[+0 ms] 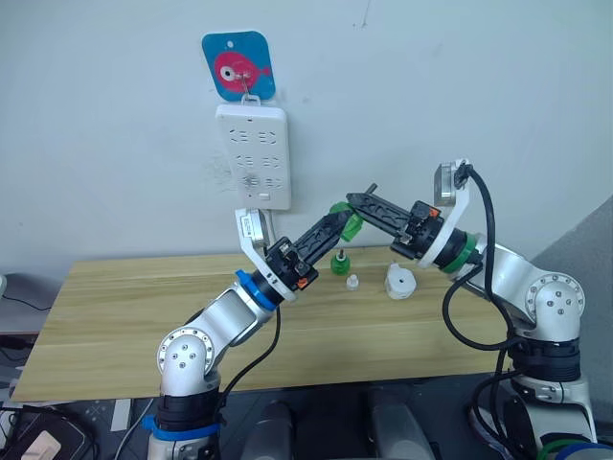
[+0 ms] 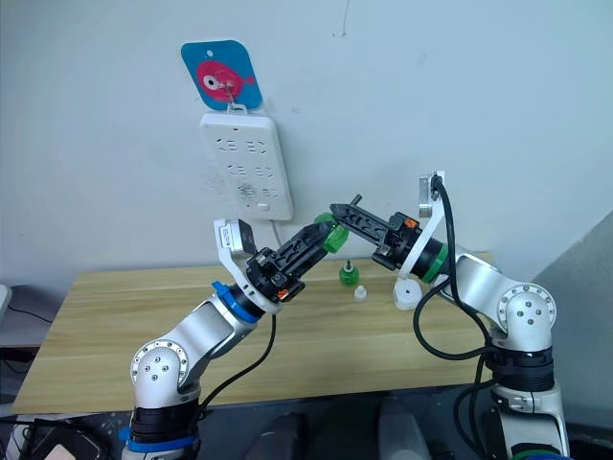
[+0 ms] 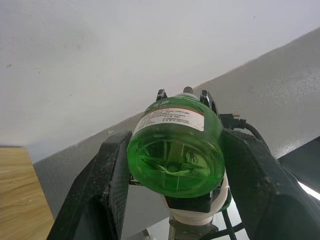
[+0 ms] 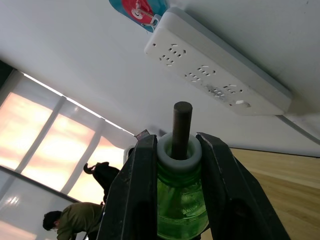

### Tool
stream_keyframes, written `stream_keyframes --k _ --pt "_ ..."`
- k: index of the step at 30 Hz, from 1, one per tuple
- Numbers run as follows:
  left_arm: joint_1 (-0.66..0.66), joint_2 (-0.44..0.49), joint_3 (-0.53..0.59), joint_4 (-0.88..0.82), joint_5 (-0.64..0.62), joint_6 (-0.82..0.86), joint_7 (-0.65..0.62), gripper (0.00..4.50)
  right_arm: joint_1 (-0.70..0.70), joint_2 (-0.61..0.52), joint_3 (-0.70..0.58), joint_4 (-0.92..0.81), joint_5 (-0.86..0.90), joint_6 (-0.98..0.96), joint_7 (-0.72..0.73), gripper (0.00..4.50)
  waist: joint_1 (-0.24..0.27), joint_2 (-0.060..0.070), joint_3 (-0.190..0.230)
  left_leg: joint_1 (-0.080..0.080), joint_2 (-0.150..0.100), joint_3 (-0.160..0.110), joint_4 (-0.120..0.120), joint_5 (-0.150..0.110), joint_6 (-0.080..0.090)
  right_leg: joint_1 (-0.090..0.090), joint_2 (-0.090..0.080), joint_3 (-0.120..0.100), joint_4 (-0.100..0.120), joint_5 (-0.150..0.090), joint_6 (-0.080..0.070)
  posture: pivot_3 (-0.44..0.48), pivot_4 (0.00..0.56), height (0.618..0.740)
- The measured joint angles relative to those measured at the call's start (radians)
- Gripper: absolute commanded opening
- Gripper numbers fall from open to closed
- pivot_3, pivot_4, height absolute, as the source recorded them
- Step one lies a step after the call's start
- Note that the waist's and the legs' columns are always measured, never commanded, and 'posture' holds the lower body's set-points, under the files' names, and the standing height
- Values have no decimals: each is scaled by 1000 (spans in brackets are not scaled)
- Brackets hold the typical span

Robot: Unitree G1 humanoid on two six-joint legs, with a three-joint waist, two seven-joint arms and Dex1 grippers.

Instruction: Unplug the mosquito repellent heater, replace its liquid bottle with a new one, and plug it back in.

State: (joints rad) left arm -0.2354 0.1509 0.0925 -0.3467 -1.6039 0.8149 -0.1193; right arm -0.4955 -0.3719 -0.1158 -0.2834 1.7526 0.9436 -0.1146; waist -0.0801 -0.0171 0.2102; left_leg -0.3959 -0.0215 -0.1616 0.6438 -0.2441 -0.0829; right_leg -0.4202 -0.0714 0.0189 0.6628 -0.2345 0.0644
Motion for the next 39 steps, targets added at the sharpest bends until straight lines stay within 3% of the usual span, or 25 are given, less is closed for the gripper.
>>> stream_keyframes --k 4,11,15,18,21,23,27,32,39 --pt "1 5 -4 2 2 1 -15 2409 5 -14 10 -11 5 -11 3 804 0 0 0 0 0 0 0 0 0 0 0 0 0 0 0 -81 153 740" --pt "1 60 -12 0 84 -1 -78 2409 14 -110 18 -16 15 6 29 3167 0 0 0 0 0 0 0 0 0 0 0 0 0 0 0 -70 170 740" --pt "0 202 -28 -39 281 -27 -214 2409 26 -284 -25 26 -91 37 96 4498 4 0 0 0 0 0 0 0 1 0 0 0 -1 0 0 -67 176 740" --pt "19 344 -100 -72 557 -160 -388 2409 55 -427 -15 33 -281 48 202 4500 10 1 1 0 0 2 -2 -1 1 0 0 1 -3 0 0 -66 181 740" --pt "89 441 -183 -60 864 -412 -578 2409 71 -540 87 -3 -576 15 282 4500 10 1 1 3 1 5 -5 -1 1 0 1 3 -5 -1 -1 -70 193 740" --pt "143 464 -222 -23 1025 -604 -685 2409 74 -547 190 -41 -754 -9 286 4500 9 1 1 3 2 5 -5 -1 1 0 1 4 -5 -1 -1 -67 195 740" --pt "249 482 -234 116 1241 -1006 -844 2409 39 -408 309 -58 -907 93 178 4500 13 2 1 2 2 6 -6 -1 1 -1 1 5 -6 -1 -1 -71 201 740" --pt "323 501 -224 309 1346 -1293 -932 2409 -16 -235 384 54 -1099 190 59 4500 26 2 2 0 1 4 -5 -1 2 -1 0 4 -7 -1 -1 -57 207 740" --pt "350 502 -224 314 1360 -1342 -936 2409 -27 -77 378 200 -1261 194 42 4500 26 3 3 0 1 2 -4 -1 2 -1 0 1 -6 -1 0 -41 212 740"
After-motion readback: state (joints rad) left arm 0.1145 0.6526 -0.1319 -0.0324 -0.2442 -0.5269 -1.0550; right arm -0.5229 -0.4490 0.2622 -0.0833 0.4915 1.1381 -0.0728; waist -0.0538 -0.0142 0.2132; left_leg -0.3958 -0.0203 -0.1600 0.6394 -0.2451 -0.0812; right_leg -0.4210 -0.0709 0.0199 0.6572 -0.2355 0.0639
